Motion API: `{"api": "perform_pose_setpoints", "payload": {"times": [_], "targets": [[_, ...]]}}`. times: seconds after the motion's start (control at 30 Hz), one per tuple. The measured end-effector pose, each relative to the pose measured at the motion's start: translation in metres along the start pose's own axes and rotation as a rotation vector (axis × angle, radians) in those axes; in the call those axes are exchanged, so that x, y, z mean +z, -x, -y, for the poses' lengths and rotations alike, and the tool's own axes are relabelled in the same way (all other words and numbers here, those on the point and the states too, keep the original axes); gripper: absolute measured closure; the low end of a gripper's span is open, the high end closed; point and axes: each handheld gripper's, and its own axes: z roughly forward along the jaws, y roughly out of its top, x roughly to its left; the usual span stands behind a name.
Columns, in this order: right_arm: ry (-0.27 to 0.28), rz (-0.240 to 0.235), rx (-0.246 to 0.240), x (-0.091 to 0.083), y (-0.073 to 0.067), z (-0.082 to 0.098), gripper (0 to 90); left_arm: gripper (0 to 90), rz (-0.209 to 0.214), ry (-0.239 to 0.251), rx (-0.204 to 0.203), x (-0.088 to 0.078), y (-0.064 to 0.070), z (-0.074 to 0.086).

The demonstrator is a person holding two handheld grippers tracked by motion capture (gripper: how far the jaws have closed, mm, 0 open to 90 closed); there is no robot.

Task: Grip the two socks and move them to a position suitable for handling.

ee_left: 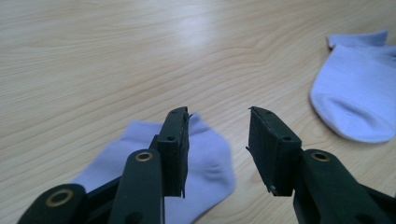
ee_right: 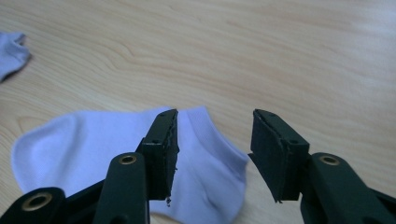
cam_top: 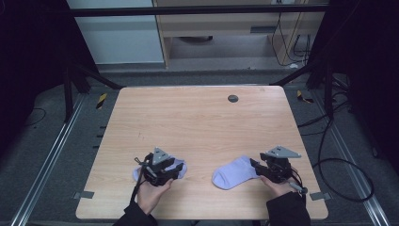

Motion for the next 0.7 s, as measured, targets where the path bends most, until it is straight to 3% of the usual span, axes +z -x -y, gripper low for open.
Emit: {"api": "perform_pose_setpoints", "payload": {"times": [0.37,0.5,0.7], "targets": [[-0.065,0.032,0.028,0.01,0.014,0.016,59.5,57.3,0.077,-0.051,0.075,0.039,0.051,-0.007],[-0.086,0.034,0.047,0.016,0.019,0.018,63.0,57.1,0.092,-0.073,0.103,0.051,0.064,-0.007],[-0.115,0.024,0.026,0.026,0.019,0.02,65.5,57.6,0.114,-0.111,0.12,0.066,0.077,-0.004]]}}
